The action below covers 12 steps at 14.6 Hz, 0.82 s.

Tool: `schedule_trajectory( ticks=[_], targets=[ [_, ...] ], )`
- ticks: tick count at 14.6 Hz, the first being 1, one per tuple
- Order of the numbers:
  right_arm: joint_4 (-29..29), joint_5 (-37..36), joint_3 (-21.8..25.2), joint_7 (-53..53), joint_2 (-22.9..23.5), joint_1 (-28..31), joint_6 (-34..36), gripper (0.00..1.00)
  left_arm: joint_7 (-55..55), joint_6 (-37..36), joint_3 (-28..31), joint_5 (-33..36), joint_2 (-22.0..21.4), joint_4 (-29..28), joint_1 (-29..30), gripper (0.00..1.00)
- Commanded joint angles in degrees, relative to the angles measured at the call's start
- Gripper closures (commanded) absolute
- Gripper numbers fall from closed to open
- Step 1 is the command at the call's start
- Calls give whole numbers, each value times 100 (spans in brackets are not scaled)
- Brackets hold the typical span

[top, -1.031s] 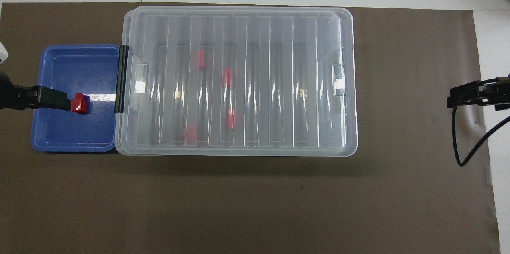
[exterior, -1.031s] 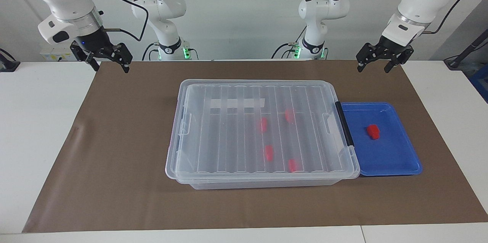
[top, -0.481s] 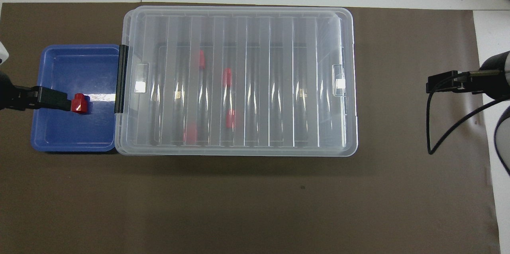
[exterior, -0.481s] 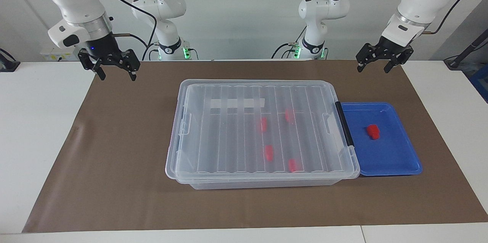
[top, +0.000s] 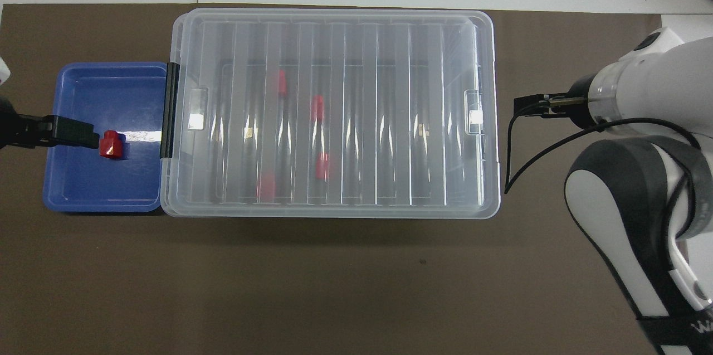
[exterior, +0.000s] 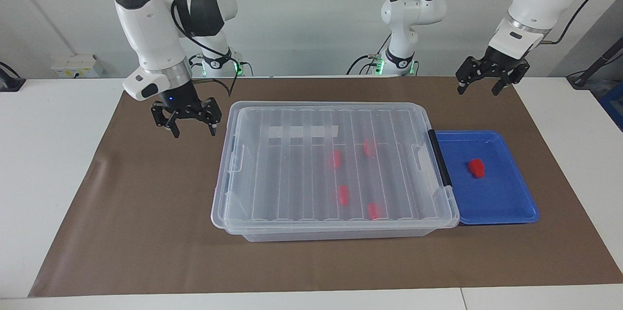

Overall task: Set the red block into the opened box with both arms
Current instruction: 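Grasp the red block with the left gripper while the right gripper grips the lid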

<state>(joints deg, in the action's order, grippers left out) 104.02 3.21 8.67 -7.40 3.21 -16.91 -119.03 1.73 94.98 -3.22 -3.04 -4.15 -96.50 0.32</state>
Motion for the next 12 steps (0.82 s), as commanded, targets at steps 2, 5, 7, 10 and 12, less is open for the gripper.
schedule_trajectory(
  ticks=[2, 5, 7, 10, 12],
  targets=[
    [-13, 259, -5, -51, 452, -67, -437, 0, -23, 555, 49, 93, -112, -395, -14, 0],
    [-14, 268, -5, -60, 646, -155, -613, 0, -23, 1029, 49, 93, -24, -597, 38, 0],
    [-14, 259, -5, -25, 707, -146, -639, 0, -6, 1416, 49, 93, 46, -808, 161, 0],
    [-14, 163, 3, -7, 725, -102, -631, 0, 21, 1821, 49, 93, 151, -976, 337, 0],
    [-14, 145, 3, -7, 725, -50, -622, 0, 21, 1918, 49, 101, 248, -976, 416, 0]
  ],
)
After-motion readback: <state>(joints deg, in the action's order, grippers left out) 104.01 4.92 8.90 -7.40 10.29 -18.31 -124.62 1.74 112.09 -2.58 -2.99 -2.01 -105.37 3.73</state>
